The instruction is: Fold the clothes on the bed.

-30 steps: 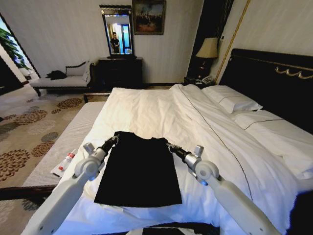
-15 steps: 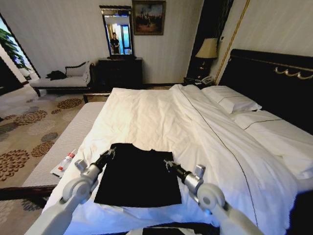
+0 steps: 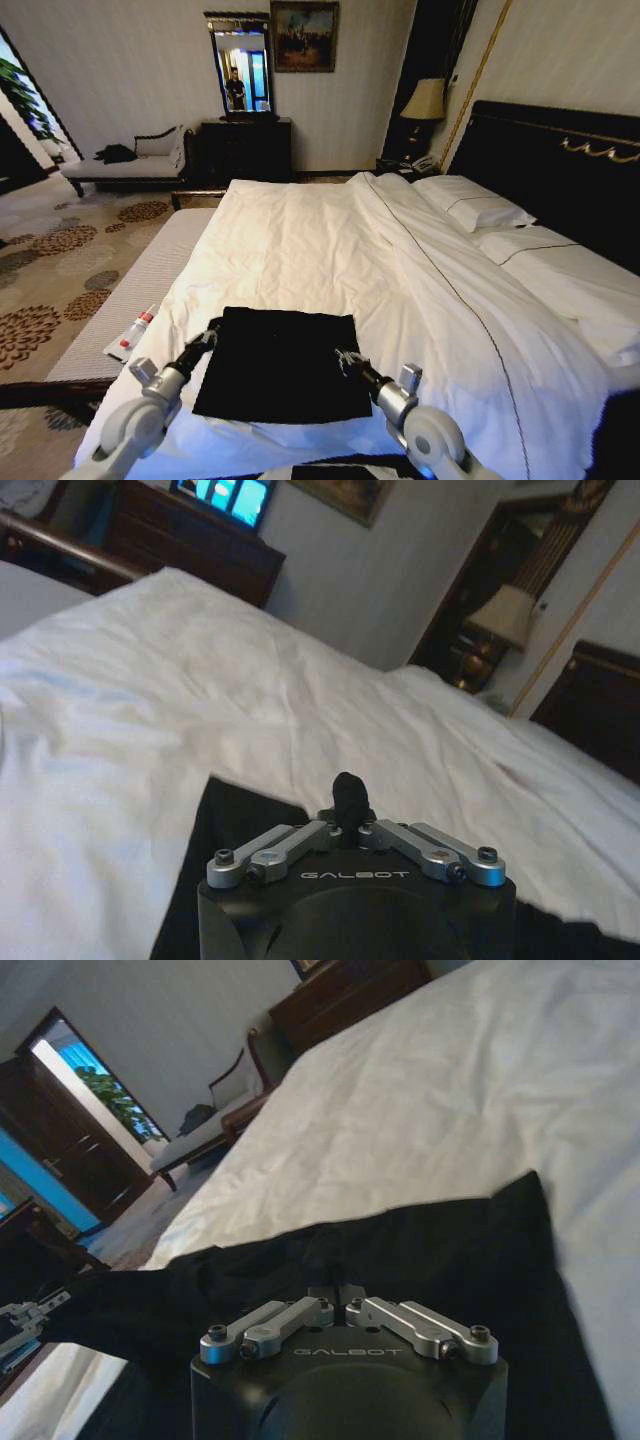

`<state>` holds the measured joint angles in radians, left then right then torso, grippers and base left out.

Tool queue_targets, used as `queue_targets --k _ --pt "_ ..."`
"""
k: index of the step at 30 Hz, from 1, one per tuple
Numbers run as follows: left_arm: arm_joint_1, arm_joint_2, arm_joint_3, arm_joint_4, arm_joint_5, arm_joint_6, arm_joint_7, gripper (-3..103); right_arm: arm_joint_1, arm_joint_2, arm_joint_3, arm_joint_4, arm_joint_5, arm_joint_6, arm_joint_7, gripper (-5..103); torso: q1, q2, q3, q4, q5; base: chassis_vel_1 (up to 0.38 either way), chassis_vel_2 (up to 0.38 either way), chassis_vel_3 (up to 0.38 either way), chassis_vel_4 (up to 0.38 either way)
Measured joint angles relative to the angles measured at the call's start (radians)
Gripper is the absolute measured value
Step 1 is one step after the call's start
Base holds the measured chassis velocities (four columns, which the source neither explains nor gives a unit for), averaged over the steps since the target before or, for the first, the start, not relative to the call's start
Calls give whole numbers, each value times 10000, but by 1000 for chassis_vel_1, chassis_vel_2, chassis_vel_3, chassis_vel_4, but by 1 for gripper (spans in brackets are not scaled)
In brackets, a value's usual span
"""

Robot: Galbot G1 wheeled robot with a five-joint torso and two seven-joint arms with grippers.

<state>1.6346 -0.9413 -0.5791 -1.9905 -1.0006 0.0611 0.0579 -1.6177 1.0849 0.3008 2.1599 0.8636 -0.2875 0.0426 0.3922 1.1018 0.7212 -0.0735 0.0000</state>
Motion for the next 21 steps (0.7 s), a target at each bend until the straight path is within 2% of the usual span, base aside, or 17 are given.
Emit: queue_targets --k 6,15,21 --pt "205 -52 213 196 345 -95 42 1 -637 211 342 -76 -301 163 -196 1 0 -1 0 1 0 0 0 0 0" --pt "667 60 217 -81 500 -134 54 1 -1373 8 873 394 -496 239 -322 1 0 -1 0 1 0 0 0 0 0" --pt "1182 237 -1 -86 593 -214 142 1 -1490 199 662 163 -970 329 -384 1 0 -1 0 0 0 0 0 0 0"
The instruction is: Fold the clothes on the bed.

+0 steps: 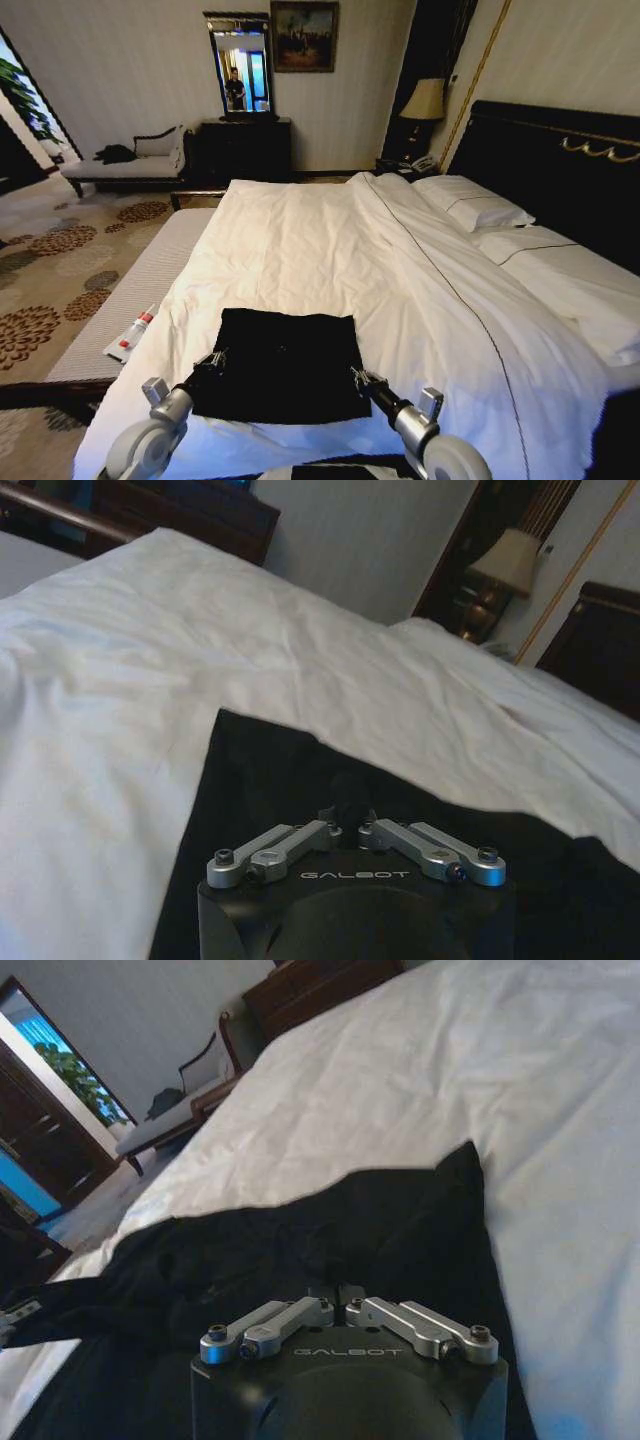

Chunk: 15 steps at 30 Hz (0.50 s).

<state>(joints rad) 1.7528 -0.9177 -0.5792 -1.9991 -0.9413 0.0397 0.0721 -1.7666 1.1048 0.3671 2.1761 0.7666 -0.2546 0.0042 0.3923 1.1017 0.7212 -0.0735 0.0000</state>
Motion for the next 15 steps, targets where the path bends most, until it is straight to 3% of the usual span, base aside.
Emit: queue_targets --k 6,15 --pt "592 -141 -96 44 343 -186 138 1 192 414 -394 -663 -348 144 -30 1 0 0 0 3 1 0 0 0 0" --pt "483 -331 -40 359 476 -283 163 1 -53 445 -441 -815 -403 219 -35 1 0 0 0 2 1 0 0 0 0"
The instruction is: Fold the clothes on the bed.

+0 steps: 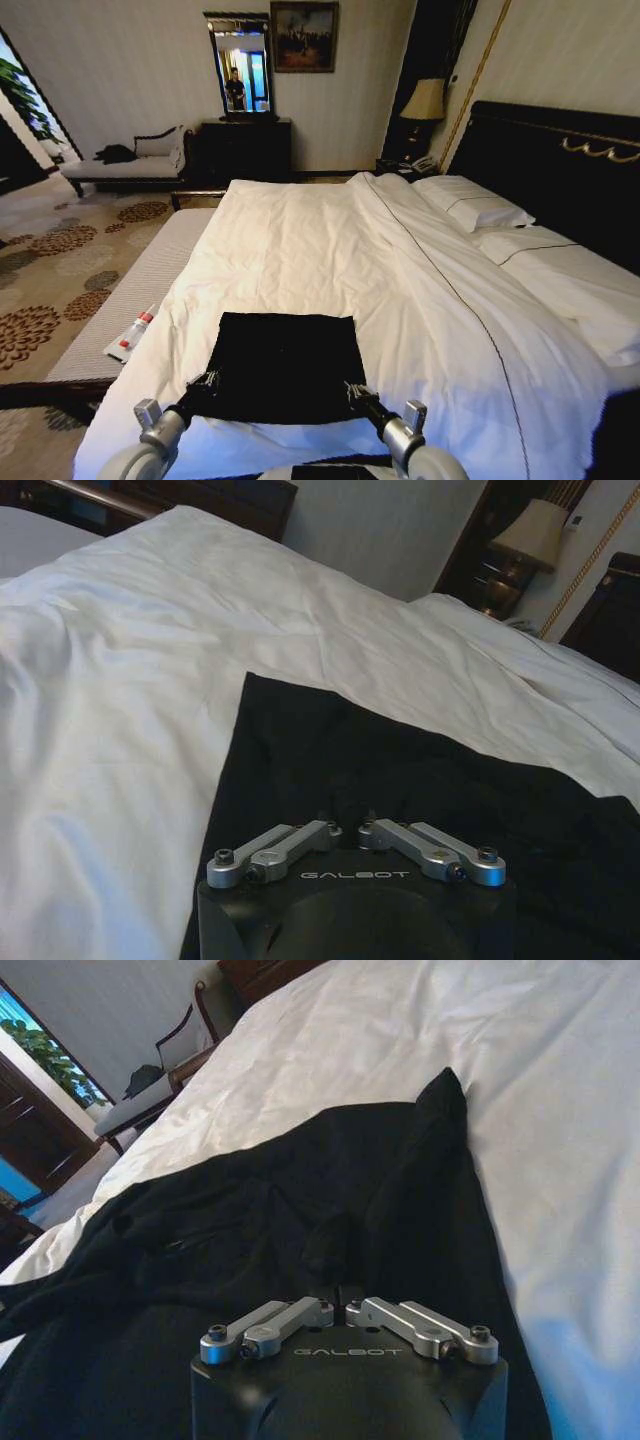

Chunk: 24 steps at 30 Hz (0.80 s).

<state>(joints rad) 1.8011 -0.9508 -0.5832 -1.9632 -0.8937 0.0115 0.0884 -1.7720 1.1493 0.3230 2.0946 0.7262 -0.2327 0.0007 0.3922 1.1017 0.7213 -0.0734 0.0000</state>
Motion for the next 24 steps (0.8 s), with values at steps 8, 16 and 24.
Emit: queue_targets --k 8,16,24 --pt "-212 312 -418 166 -394 -11 -24 1 -487 -314 502 730 366 -42 95 1 1 0 0 -2 -2 0 0 0 0" --pt "779 641 -1158 -426 -725 -126 18 1 -805 -387 694 1160 460 -185 194 1 1 0 0 1 -1 0 0 0 0" --pt "848 514 -1042 -350 -616 -175 55 1 -825 -291 607 846 176 -151 163 1 1 0 0 0 -2 0 0 0 0"
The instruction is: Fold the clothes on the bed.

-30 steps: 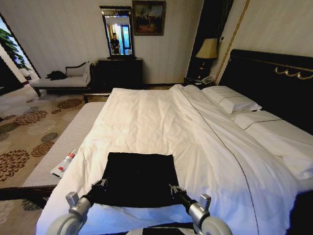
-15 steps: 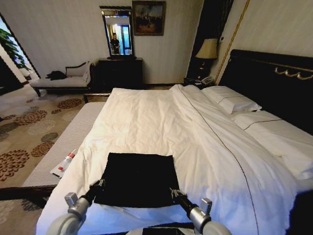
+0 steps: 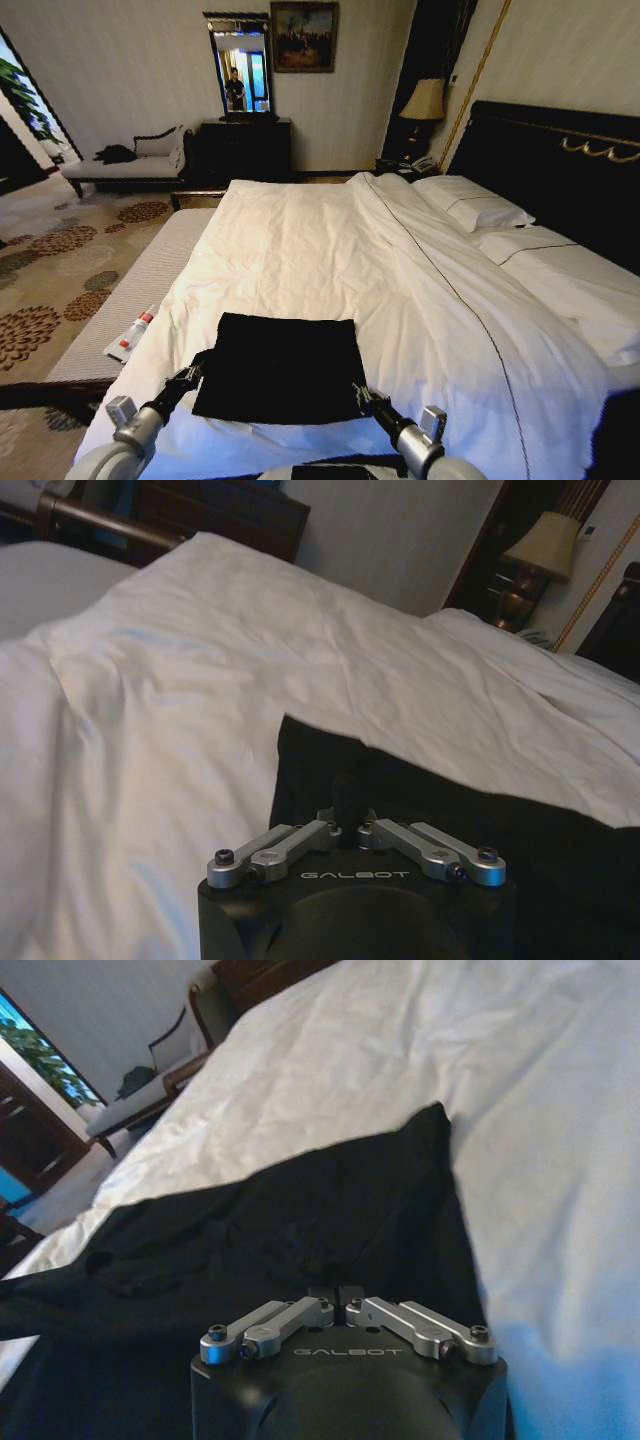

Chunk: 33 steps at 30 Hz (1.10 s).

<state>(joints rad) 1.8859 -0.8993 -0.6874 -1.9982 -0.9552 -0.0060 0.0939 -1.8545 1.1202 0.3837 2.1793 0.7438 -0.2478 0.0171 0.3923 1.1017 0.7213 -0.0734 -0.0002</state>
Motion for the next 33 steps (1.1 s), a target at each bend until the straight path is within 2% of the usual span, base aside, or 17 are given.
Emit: queue_targets --k 10,11,14,15,16,18,19,20,21,22,23,25,26,28,29,31,33 --pt "71 -433 559 203 339 47 -201 0 -4 72 -119 -548 -310 81 -128 -1 0 0 0 1 2 0 0 0 0" --pt "137 -466 564 194 354 56 -226 6 -39 57 -118 -552 -350 81 -132 4 0 0 0 0 2 0 0 0 0" --pt "325 -541 560 194 467 45 -234 11 -137 58 -114 -544 -435 82 -139 15 0 0 0 0 2 0 0 0 0" --pt "461 -607 516 212 551 13 -234 22 -221 91 -95 -499 -490 84 -177 20 0 0 0 0 2 0 0 0 0" --pt "461 -607 516 212 551 13 -234 22 -221 91 -95 -499 -490 84 -177 20 0 0 0 0 2 0 0 0 0" --pt "560 -751 329 238 701 -24 -235 32 -364 184 -50 -445 -646 167 -311 31 0 0 0 1 2 0 0 0 0" --pt "553 -797 265 242 753 -30 -235 32 -380 213 -47 -446 -738 210 -353 31 0 0 -1 0 2 0 0 0 0" --pt "497 -897 161 256 875 -35 -250 38 -384 279 -45 -467 -959 303 -436 37 -1 0 -1 0 3 0 0 0 0" --pt "-23 -1477 -169 355 1665 -4 -529 54 -349 697 -45 -480 -1368 499 -588 53 -1 0 -1 0 1 0 0 0 0" --pt "-186 -1694 -321 389 2120 101 -640 59 -352 853 -9 -425 -1351 509 -593 58 0 0 0 -3 1 0 0 0 0" --pt "-186 -1694 -321 389 2120 101 -640 59 -352 853 -9 -425 -1351 509 -593 58 0 0 0 -3 1 0 0 0 0" --pt "-124 -2048 -688 392 3503 -19 -673 70 -494 1064 121 -245 -1117 482 -571 69 1 -1 0 -2 0 0 0 0 0" --pt "-124 -2048 -688 392 3503 -19 -673 70 -494 1064 121 -245 -1117 482 -571 69 1 -1 0 -2 0 0 0 0 0" --pt "329 -2214 -931 268 3744 -482 -653 81 -778 1262 245 -11 -1034 457 -597 80 0 0 0 1 2 0 0 0 0" --pt "329 -2214 -931 268 3744 -482 -653 81 -778 1262 245 -11 -1034 457 -597 80 0 0 0 1 2 0 0 0 0" --pt "522 -2227 -1103 416 3537 -929 -645 92 -857 1495 371 65 -1119 484 -648 90 -3 1 -1 2 2 0 0 0 0" --pt "526 -2206 -1175 511 3351 -1008 -647 97 -827 1619 439 66 -1165 504 -667 95 -3 1 -1 2 1 0 0 0 0"
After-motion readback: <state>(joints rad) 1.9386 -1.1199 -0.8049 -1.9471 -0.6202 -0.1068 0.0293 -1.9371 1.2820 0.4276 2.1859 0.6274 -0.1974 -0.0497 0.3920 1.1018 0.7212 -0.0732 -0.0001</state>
